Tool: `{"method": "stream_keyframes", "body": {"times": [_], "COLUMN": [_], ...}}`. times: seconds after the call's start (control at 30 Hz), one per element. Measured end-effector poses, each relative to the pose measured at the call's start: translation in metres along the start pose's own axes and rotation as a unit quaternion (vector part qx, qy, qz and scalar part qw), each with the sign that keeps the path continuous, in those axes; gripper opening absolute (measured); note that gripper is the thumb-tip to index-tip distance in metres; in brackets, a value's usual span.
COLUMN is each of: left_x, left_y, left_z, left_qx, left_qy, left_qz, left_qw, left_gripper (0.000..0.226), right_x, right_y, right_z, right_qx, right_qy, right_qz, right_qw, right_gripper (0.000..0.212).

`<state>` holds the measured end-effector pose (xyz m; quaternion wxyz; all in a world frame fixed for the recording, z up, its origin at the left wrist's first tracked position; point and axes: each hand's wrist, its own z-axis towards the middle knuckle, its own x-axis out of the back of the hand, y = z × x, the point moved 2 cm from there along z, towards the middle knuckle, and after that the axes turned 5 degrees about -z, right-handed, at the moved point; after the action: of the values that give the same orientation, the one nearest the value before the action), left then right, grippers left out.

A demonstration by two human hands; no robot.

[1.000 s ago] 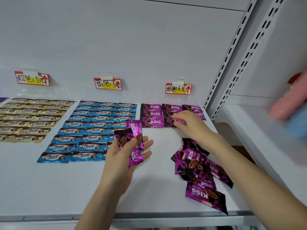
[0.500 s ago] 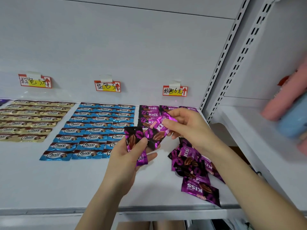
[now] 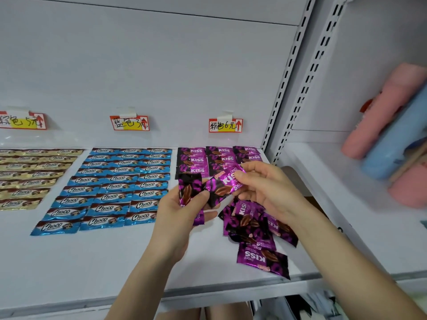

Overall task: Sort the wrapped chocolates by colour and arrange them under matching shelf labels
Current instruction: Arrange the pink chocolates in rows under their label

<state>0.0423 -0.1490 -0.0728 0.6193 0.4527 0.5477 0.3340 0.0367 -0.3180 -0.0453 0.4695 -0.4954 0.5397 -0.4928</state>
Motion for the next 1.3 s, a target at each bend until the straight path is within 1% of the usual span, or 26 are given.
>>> {"method": "stream_keyframes", "body": {"times": [0.07, 0.1, 0.2, 0.3, 0.37, 0.4, 0.47, 0.6, 0.67, 0.77, 0.87, 1.07, 1.2, 1.3], "left_x": [-0.004, -0.004, -0.003, -0.001, 0.000, 0.000, 0.001, 0.002, 0.004, 0.007, 0.009, 0.010, 0.012, 0.014], "left_y": [-0.003, -0.005, -0.009, -0.012, -0.013, -0.014, -0.014, -0.014, -0.014, -0.014, -0.016, -0.018, -0.019, -0.020], "left_z": [0.005, 0.007, 0.013, 0.016, 0.018, 0.019, 0.020, 0.021, 0.021, 0.021, 0.021, 0.020, 0.021, 0.022], "left_qx": [0.009, 0.016, 0.037, 0.054, 0.057, 0.054, 0.049, 0.049, 0.049, 0.046, 0.046, 0.037, 0.035, 0.034], "left_qy": [0.005, 0.013, 0.034, 0.051, 0.061, 0.063, 0.065, 0.072, 0.076, 0.083, 0.085, 0.090, 0.092, 0.096], "left_qz": [-0.002, -0.010, -0.034, -0.051, -0.051, -0.047, -0.041, -0.044, -0.049, -0.049, -0.050, -0.053, -0.060, -0.064], "left_qw": [1.000, 1.000, 0.998, 0.996, 0.995, 0.995, 0.996, 0.995, 0.995, 0.994, 0.994, 0.994, 0.993, 0.993], "left_gripper": [0.016, 0.013, 0.006, 0.011, 0.011, 0.011, 0.011, 0.010, 0.009, 0.009, 0.008, 0.008, 0.008, 0.008], "right_x": [0.011, 0.019, 0.055, 0.086, 0.098, 0.101, 0.103, 0.096, 0.091, 0.078, 0.074, 0.073, 0.070, 0.069], "right_y": [0.003, 0.004, 0.012, 0.026, 0.037, 0.043, 0.050, 0.051, 0.050, 0.055, 0.062, 0.065, 0.069, 0.070], "right_z": [0.004, 0.009, 0.027, 0.045, 0.053, 0.057, 0.063, 0.063, 0.058, 0.049, 0.050, 0.060, 0.063, 0.063], "right_qx": [0.009, 0.018, 0.036, 0.027, 0.009, 0.002, 0.002, 0.015, 0.051, 0.113, 0.099, 0.091, 0.099, 0.105], "right_qy": [0.038, 0.071, 0.204, 0.298, 0.320, 0.319, 0.309, 0.281, 0.262, 0.187, 0.116, 0.107, 0.109, 0.117], "right_qz": [-0.008, -0.012, -0.028, -0.088, -0.157, -0.221, -0.364, -0.494, -0.542, -0.564, -0.588, -0.608, -0.637, -0.632], "right_qw": [0.999, 0.997, 0.978, 0.950, 0.934, 0.921, 0.879, 0.823, 0.797, 0.796, 0.794, 0.781, 0.757, 0.759], "right_gripper": [0.016, 0.014, 0.014, 0.018, 0.016, 0.013, 0.014, 0.026, 0.028, 0.025, 0.029, 0.036, 0.039, 0.040]}}
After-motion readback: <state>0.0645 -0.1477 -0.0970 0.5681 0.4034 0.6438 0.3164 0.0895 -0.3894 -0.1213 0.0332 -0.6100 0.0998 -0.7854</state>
